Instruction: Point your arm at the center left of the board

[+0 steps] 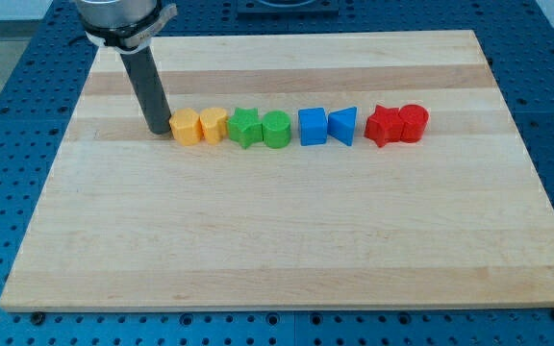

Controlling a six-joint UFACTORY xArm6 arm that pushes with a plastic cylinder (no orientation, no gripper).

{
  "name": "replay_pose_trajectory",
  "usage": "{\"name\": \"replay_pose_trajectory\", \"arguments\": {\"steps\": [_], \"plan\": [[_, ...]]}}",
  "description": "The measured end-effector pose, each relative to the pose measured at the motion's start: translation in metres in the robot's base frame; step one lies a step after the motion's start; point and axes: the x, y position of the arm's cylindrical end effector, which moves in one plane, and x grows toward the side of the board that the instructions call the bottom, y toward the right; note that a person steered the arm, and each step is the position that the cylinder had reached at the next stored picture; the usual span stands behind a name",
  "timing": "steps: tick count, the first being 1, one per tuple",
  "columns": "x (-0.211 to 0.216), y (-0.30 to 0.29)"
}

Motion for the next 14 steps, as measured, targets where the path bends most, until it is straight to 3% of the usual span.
{"name": "replay_pose_trajectory", "arguments": {"steps": [7,9,11,14], "plan": [[-0.002,-0.003],[0.016,-0.004],[0.066,0.038],[0.079,0.097]]}}
